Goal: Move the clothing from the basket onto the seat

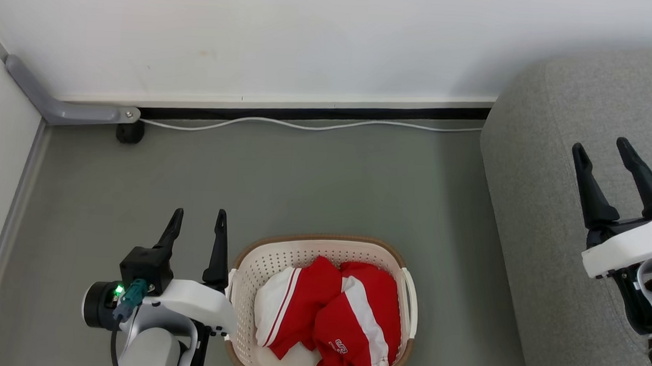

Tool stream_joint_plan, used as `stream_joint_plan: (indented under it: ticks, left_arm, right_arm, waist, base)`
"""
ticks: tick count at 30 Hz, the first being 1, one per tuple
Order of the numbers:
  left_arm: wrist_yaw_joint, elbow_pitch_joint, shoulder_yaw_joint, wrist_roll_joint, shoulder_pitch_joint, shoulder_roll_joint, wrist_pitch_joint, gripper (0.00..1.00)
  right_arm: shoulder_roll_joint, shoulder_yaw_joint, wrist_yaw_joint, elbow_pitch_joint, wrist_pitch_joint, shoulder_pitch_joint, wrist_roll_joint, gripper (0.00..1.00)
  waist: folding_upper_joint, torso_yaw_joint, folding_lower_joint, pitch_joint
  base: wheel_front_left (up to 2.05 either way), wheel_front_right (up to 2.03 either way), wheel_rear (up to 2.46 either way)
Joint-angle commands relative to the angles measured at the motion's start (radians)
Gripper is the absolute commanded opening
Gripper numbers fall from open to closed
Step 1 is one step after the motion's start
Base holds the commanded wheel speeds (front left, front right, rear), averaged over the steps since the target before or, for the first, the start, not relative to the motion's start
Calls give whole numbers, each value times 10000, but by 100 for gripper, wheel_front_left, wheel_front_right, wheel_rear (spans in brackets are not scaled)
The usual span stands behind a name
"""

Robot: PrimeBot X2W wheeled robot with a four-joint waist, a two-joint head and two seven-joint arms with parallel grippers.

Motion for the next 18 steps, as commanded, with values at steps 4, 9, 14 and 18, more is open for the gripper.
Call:
stream_joint_plan:
  ticks: [4, 9, 14, 18]
  left_arm:
    - [392, -336, -281, -308, -592, 160, -103, 100]
    - [937, -410, -1114, -827, -873, 160, -103, 100]
    - [1428, -287, -2008, -1390, -1396, 160, -103, 100]
    - [1723, -122, -2691, -1831, -1974, 160, -103, 100]
  right_arm:
    - [-501, -174, 42, -860, -136, -348, 109, 100]
    - [-806, -544, 42, -1651, -136, -646, 289, 100]
    - [-1081, -872, 42, -2440, -136, -1057, 483, 100]
    - [-1334, -1116, 42, -3007, -136, -1368, 630, 100]
  waist:
    - [0, -97, -1, 989]
    - [0, -246, -1, 2091]
    - [0, -456, -1, 3306]
    - [0, -557, -1, 4289]
  base:
    - [0, 0, 0]
    - [0, 0, 0]
    - [0, 0, 0]
    - [0, 0, 0]
